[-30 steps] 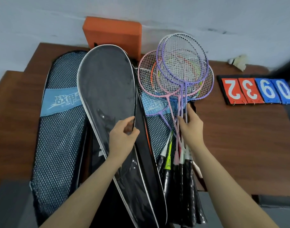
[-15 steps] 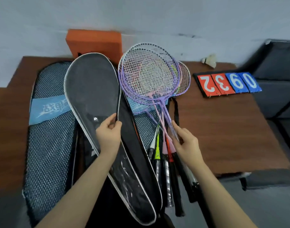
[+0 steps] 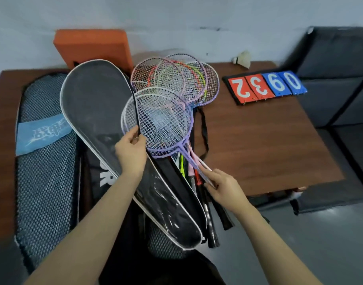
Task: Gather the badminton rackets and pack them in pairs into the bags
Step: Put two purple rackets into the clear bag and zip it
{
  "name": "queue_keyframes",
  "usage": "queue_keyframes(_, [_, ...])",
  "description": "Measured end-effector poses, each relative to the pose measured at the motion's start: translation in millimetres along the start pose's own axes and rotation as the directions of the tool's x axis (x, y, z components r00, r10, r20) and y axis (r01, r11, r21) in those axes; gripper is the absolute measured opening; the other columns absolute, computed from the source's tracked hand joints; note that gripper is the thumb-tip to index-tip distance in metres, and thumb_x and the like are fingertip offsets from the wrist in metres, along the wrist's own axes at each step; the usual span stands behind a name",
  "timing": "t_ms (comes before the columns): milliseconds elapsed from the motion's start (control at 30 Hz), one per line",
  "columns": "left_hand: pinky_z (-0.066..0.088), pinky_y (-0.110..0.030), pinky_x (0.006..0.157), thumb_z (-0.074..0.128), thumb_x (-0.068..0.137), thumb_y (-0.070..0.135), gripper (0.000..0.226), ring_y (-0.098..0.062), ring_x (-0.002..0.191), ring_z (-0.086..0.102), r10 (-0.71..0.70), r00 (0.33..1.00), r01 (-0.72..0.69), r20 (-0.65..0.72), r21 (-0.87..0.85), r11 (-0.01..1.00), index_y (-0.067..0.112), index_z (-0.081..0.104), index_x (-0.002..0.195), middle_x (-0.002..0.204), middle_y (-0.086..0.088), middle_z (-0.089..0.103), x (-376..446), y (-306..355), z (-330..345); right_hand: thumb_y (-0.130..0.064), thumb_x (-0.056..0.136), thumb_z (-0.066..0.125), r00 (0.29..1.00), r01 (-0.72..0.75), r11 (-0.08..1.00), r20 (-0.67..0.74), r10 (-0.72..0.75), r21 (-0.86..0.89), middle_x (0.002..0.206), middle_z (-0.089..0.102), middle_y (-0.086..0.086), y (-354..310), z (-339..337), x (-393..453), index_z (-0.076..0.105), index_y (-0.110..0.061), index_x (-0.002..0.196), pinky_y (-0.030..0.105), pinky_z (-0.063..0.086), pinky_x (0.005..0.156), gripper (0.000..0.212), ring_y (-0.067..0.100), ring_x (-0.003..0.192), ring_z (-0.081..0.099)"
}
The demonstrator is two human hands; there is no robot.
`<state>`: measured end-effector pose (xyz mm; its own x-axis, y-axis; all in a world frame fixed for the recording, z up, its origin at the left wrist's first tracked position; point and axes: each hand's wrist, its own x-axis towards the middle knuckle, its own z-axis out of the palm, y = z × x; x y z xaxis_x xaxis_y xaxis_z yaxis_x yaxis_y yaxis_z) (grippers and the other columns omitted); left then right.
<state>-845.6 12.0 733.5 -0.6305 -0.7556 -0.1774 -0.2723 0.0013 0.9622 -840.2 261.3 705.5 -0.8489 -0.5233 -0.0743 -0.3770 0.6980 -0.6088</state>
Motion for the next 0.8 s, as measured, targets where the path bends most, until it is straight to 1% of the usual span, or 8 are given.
queue_keyframes(67, [0.056, -0.029, 0.079, 0.059, 0.087, 0.012, 0.037, -0.028, 0.092, 0.066, 0.029, 0.998, -0.031, 0.053, 0.046, 0.998, 0.012, 0.059, 0.123, 0.11, -0.005, 0.067, -4, 0, 0, -0.012, 0.084, 0.061, 1.0, 0.023, 1.0, 0.016, -0.023, 0.011, 0.088, 0.054, -0.01, -4, 4, 6, 0.048, -0.033, 0.133, 0.034, 0.046, 0.066, 0.055, 0.019, 0.084, 0.056])
queue_keyframes(100, [0.054, -0.035, 0.085, 0.058, 0.087, 0.012, 0.037, -0.03, 0.096, 0.065, 0.043, 0.996, -0.049, 0.079, 0.071, 0.996, 0.012, 0.058, 0.124, 0.113, -0.005, 0.067, -8, 0, -1, -0.012, 0.083, 0.062, 0.999, 0.032, 0.999, 0.027, -0.032, 0.034, 0.093, 0.059, -0.006, -8, 6, 9, 0.049, -0.033, 0.132, 0.037, 0.048, 0.068, 0.055, 0.02, 0.086, 0.058])
queue_keyframes(233, [0.046, -0.013, 0.087, 0.058, 0.088, 0.008, 0.037, -0.007, 0.097, 0.06, 0.128, 0.984, -0.14, 0.125, 0.094, 0.986, 0.01, 0.056, 0.125, 0.114, 0.002, 0.062, -20, -1, -11, -0.014, 0.081, 0.067, 0.999, 0.031, 0.989, 0.027, -0.035, 0.145, 0.092, 0.061, -0.005, -26, 13, 29, 0.054, -0.03, 0.128, 0.037, 0.048, 0.074, 0.051, 0.017, 0.083, 0.056])
queue_keyframes(333, [0.043, -0.004, 0.081, 0.059, 0.087, 0.003, 0.037, 0.0, 0.09, 0.059, 0.168, 0.977, -0.178, 0.132, 0.065, 0.982, 0.004, 0.057, 0.124, 0.106, 0.001, 0.062, -22, -7, -27, -0.016, 0.079, 0.072, 0.999, 0.016, 0.969, 0.032, -0.025, 0.245, 0.102, 0.064, -0.008, -40, 19, 45, 0.058, -0.026, 0.124, 0.022, 0.042, 0.078, 0.049, 0.004, 0.085, 0.056])
queue_keyframes(433, [0.044, -0.004, 0.076, 0.06, 0.085, 0.0, 0.034, 0.007, 0.082, 0.059, 0.156, 0.978, -0.166, 0.139, 0.065, 0.984, 0.005, 0.06, 0.119, 0.097, 0.005, 0.064, -24, -13, -45, -0.013, 0.077, 0.074, 0.999, 0.006, 0.957, 0.042, -0.019, 0.288, 0.095, 0.06, -0.016, -57, 30, 55, 0.062, -0.023, 0.12, 0.009, 0.038, 0.074, 0.046, -0.006, 0.077, 0.052])
queue_keyframes(500, [0.045, -0.005, 0.075, 0.061, 0.084, 0.0, 0.034, 0.008, 0.079, 0.06, 0.128, 0.981, -0.141, 0.149, 0.078, 0.987, 0.009, 0.063, 0.116, 0.095, 0.008, 0.066, -27, -16, -56, -0.012, 0.075, 0.074, 0.999, 0.009, 0.954, 0.031, -0.019, 0.3, 0.096, 0.065, -0.01, -70, 41, 64, 0.064, -0.023, 0.117, 0.013, 0.042, 0.077, 0.045, 0.0, 0.08, 0.056])
queue_keyframes(633, [0.046, -0.009, 0.073, 0.063, 0.08, -0.001, 0.034, 0.003, 0.075, 0.061, 0.101, 0.988, -0.112, 0.115, 0.089, 0.99, 0.019, 0.067, 0.106, 0.093, 0.004, 0.068, -24, -19, -76, -0.017, 0.071, 0.076, 0.999, 0.033, 0.96, 0.0, -0.034, 0.279, 0.094, 0.07, -0.002, -102, 63, 92, 0.067, -0.025, 0.112, 0.033, 0.051, 0.079, 0.042, 0.015, 0.083, 0.063])
queue_keyframes(800, [0.051, -0.017, 0.08, 0.063, 0.079, 0.0, 0.036, -0.006, 0.084, 0.064, 0.084, 0.993, -0.09, 0.08, 0.08, 0.993, 0.02, 0.067, 0.108, 0.096, 0.005, 0.069, -1, -8, -103, -0.022, 0.073, 0.075, 1.0, 0.012, 0.95, -0.025, -0.004, 0.311, 0.091, 0.069, -0.006, -140, 84, 132, 0.067, -0.021, 0.11, 0.03, 0.051, 0.078, 0.037, 0.012, 0.082, 0.063])
